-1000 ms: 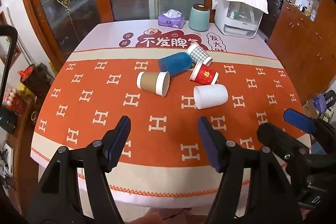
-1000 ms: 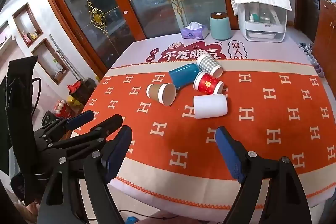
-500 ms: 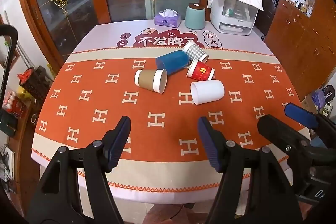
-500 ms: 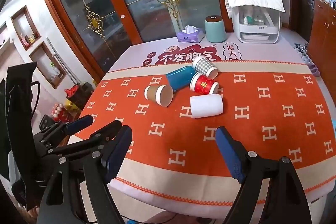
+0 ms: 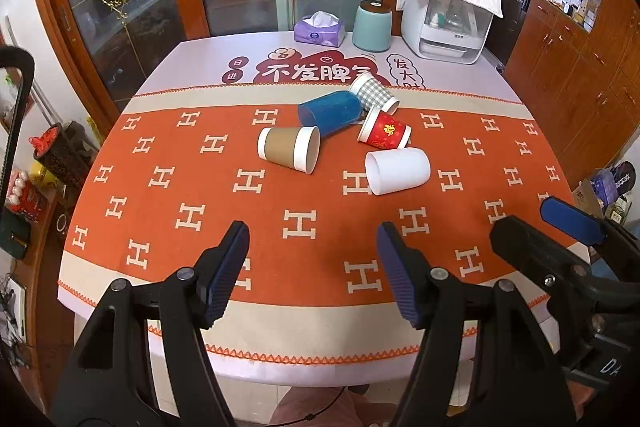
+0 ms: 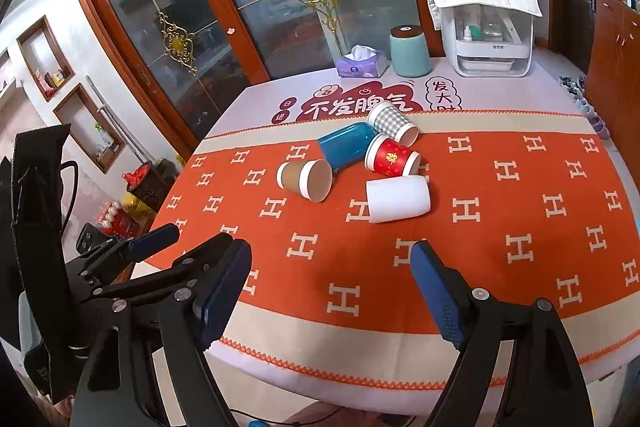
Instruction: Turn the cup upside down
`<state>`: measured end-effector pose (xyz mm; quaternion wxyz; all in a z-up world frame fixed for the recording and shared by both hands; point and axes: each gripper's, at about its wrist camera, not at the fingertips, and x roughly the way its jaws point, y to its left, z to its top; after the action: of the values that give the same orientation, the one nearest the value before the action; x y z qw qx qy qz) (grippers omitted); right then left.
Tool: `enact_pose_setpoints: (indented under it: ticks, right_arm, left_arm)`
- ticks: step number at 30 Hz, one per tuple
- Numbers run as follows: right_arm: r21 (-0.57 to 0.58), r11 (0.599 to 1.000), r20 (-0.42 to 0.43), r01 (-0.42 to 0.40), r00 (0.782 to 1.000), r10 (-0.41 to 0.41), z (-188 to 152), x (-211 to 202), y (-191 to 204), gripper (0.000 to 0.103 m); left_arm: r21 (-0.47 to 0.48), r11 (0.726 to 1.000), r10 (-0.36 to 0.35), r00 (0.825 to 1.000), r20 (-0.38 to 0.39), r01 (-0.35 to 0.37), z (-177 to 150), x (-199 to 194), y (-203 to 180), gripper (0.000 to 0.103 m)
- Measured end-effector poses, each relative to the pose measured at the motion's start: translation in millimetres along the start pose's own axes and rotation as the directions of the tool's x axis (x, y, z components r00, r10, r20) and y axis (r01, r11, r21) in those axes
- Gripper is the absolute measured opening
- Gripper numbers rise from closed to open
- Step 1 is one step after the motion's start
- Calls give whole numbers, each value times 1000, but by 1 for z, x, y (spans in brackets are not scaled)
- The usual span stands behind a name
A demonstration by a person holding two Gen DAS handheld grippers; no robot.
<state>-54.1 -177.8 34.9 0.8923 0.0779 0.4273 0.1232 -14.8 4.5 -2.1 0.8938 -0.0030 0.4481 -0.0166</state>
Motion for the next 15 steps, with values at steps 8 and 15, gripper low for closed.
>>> enact_pose_setpoints:
  ticks: [8,15]
  right_arm:
    - [11,1000,1,3,1000,-3,2,3,-5,83]
    - [8,1000,16,7,1000,-7,1,0,-8,83]
  left_arm:
    - [5,1000,0,1000,-13,0,3,7,0,64]
    - [13,1000,6,1000,-8,-6,2,6,-4,64]
